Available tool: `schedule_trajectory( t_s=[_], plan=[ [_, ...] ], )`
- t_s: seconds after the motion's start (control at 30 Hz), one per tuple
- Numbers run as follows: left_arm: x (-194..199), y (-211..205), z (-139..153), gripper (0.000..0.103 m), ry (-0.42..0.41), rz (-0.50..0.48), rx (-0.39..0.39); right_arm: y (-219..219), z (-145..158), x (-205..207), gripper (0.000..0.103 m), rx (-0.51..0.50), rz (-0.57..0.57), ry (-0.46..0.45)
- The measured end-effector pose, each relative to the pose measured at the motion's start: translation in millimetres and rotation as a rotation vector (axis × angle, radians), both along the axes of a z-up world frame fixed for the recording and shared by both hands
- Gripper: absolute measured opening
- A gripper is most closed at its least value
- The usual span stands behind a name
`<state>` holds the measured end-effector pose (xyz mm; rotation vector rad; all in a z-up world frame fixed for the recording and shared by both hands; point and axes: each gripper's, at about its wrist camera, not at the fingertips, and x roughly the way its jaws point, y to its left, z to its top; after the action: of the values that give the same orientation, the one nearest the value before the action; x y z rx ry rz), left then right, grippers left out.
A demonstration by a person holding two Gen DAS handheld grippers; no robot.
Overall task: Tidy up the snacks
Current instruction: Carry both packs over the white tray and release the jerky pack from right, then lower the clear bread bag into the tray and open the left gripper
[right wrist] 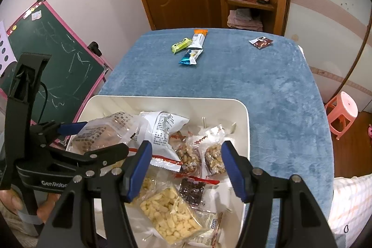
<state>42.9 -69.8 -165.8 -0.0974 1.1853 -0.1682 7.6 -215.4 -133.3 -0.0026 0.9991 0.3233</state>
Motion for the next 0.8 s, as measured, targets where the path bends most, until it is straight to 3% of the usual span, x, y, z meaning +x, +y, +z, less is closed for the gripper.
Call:
schedule_trajectory(
  t_s=[0.23, 0.8],
  plan=[
    [0.9, -3.3, 4.4, 0.103, -0.019, 0.003, 0.011, -5.5, 2.1, 1.9, 0.063, 0.019, -0.013, -0.004],
    [-5.8, 6.9, 5.1, 0.103, 0.021, 0.059, -0.094, -25.2, 3.5, 5.1, 0.063, 0.110, -0.057, 0.003]
  ],
)
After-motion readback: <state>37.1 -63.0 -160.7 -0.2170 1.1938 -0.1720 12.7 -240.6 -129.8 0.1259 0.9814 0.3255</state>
